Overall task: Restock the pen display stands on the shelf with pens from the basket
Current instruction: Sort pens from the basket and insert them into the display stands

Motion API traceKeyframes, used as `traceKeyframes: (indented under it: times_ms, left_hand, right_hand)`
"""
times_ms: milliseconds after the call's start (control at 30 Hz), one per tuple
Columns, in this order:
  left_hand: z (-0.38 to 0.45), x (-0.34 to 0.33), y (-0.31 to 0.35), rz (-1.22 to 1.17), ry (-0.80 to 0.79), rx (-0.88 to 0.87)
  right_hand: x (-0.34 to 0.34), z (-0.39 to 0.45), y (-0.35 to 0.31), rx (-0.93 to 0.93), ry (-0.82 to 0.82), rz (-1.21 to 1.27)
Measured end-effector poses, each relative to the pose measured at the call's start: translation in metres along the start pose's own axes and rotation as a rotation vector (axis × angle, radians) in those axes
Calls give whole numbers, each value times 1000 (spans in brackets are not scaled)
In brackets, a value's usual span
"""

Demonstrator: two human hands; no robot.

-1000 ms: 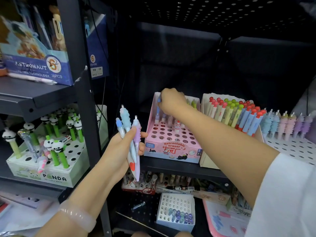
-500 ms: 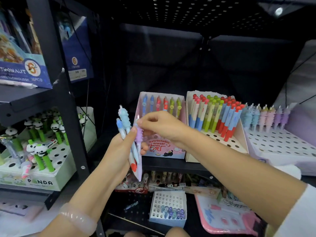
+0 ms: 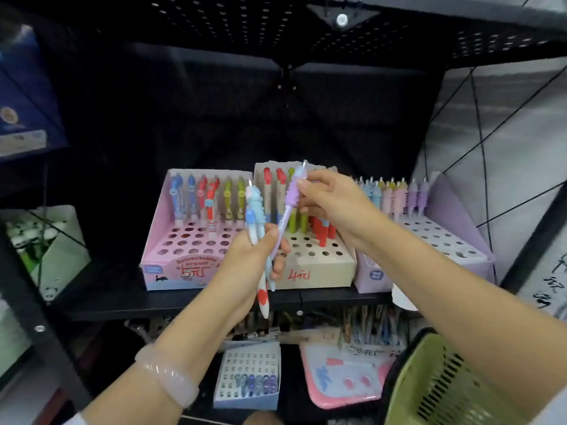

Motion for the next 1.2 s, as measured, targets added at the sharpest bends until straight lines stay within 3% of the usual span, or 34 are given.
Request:
traceKeyframes:
  times_ms: [233, 467, 867, 1200]
  left_hand:
    - [26, -79, 5, 121, -161, 17]
    - [52, -117, 4, 197, -183, 52]
    - [68, -120, -6, 212, -133, 66]
    - [67, -119, -8, 182, -147, 59]
  right_hand:
    - [116, -2, -33, 101, 312, -25]
    - [218, 14, -28, 195, 589, -571]
    - [246, 41, -3, 163, 518, -871]
    - [254, 44, 1, 120, 511, -834]
Point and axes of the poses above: each hand's wrist, its own z-axis towards the middle knuckle, its own x-axis out of the back of the hand, y = z × x, the point moved 2 cm from there along z, towards the middle knuckle, and after that the axes turned 14 degrees about z, right-handed, at the moved point
